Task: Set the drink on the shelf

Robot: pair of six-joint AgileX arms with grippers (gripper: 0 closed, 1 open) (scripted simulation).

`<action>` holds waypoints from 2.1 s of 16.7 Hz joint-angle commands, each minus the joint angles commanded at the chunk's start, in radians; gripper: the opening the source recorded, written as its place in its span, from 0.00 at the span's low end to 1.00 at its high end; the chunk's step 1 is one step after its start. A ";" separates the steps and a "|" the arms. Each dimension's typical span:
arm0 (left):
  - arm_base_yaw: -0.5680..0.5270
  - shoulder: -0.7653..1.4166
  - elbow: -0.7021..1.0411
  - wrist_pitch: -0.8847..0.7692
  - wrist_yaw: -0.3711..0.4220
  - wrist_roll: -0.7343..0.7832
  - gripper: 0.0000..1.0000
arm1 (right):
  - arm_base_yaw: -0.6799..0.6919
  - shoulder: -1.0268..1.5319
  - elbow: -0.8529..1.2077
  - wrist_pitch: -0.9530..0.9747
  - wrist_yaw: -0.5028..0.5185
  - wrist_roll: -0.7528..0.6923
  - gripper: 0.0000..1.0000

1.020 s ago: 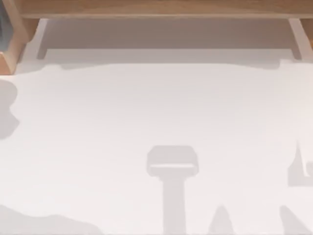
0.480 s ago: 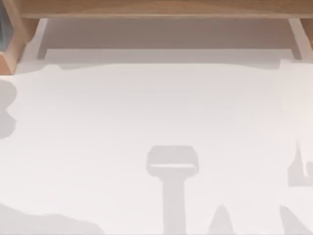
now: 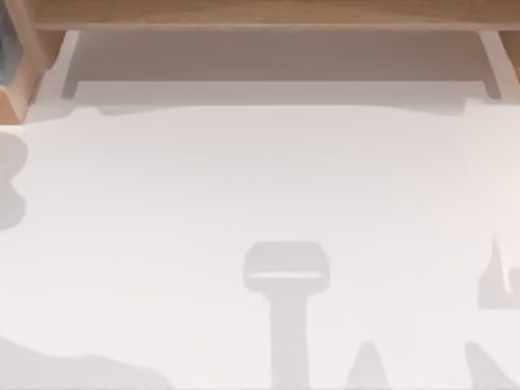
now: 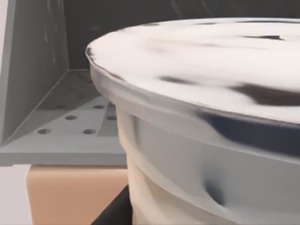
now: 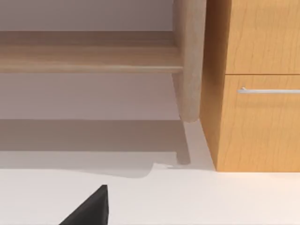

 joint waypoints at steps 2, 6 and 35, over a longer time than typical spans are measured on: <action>0.000 0.000 0.000 0.000 0.000 0.000 0.00 | 0.000 0.000 0.000 0.000 0.000 0.000 1.00; 0.000 0.000 0.000 0.000 0.000 0.000 0.00 | 0.000 0.000 0.000 0.000 0.000 0.000 1.00; -0.751 -0.305 -0.133 -0.311 -0.232 -0.103 0.00 | 0.000 0.000 0.000 0.000 0.000 0.000 1.00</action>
